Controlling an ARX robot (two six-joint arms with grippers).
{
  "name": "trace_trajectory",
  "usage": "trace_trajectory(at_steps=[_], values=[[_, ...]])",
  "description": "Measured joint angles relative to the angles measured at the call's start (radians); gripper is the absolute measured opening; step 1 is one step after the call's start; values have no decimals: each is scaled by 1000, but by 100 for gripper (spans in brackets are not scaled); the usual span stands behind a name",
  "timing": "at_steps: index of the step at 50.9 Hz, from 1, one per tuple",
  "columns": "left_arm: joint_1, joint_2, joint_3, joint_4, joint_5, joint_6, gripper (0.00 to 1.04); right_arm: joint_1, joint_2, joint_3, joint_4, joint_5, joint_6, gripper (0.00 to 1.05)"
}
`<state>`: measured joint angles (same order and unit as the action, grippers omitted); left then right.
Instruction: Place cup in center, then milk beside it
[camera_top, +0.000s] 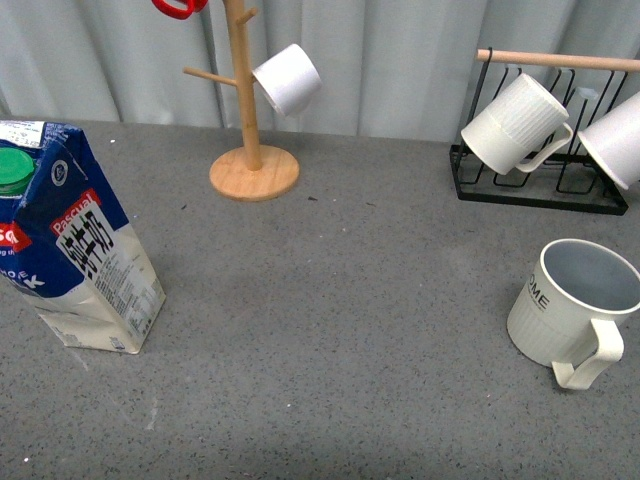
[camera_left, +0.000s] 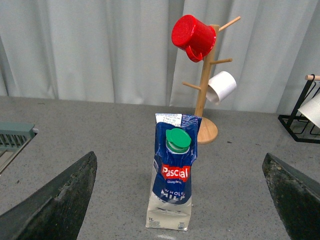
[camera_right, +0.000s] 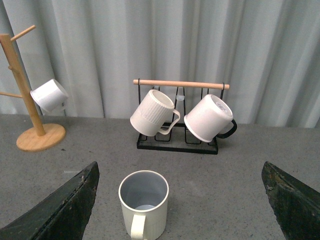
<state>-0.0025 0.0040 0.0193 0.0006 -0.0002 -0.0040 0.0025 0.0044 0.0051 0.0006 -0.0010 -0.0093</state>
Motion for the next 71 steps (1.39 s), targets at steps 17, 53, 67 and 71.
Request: trace_trajectory(at_steps=[17,53,67,71], values=[[0,0,0,0,0,0,98,0,0,0,0,0,0,95],[0,0,0,0,0,0,98,0,0,0,0,0,0,95],[0,0,0,0,0,0,98,0,0,0,0,0,0,95],[0,0,0,0,0,0,98,0,0,0,0,0,0,95]])
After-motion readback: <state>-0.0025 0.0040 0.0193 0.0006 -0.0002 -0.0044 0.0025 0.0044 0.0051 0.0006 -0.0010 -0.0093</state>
